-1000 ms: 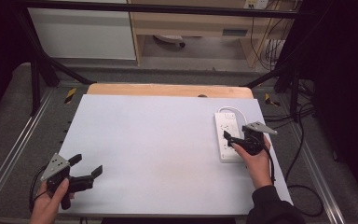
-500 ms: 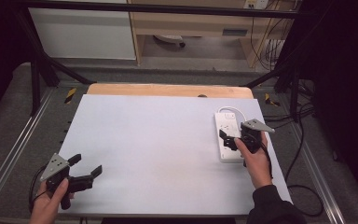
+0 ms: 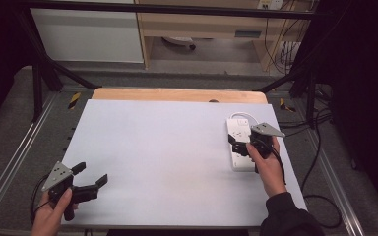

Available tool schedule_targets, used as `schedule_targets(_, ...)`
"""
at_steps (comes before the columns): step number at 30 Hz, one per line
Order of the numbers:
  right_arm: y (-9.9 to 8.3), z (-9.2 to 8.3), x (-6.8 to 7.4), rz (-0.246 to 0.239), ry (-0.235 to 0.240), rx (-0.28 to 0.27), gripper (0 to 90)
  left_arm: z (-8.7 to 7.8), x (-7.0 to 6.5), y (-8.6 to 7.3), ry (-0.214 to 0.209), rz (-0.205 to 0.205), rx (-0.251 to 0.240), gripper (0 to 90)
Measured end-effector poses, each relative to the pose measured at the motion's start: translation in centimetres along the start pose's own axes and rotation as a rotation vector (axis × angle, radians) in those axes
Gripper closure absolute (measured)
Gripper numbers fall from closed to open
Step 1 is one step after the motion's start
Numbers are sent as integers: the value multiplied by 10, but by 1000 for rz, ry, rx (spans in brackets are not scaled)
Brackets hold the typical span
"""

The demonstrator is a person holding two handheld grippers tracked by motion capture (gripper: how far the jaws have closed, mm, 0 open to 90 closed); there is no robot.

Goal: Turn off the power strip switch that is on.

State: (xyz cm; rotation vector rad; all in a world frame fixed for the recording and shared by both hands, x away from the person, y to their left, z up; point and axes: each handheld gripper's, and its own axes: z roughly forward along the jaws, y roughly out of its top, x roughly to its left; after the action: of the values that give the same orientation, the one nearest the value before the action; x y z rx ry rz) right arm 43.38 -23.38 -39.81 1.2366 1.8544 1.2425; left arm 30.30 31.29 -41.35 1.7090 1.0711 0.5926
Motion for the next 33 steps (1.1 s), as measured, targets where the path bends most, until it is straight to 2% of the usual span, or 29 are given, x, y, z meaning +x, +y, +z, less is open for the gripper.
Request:
schedule_targets(7, 5, -15, -1, 8, 23, -22, 30, 0, 0, 0, 1, 2, 0, 53)
schedule_targets(18, 8, -39, -2, -6, 28, -71, 30, 0, 0, 0, 0, 2, -2, 53)
schedule_targets(22, 7, -47, -2, -18, 27, -87, 28, 0, 0, 0, 1, 2, -1, 53)
schedule_targets(26, 6, -55, -3, -43, 0, -115, 22, 0, 0, 0, 1, 1, -1, 53)
schedule_targets(33, 0, -69, -5, -48, -5, -126, 22, 0, -1, 0, 1, 2, 0, 53)
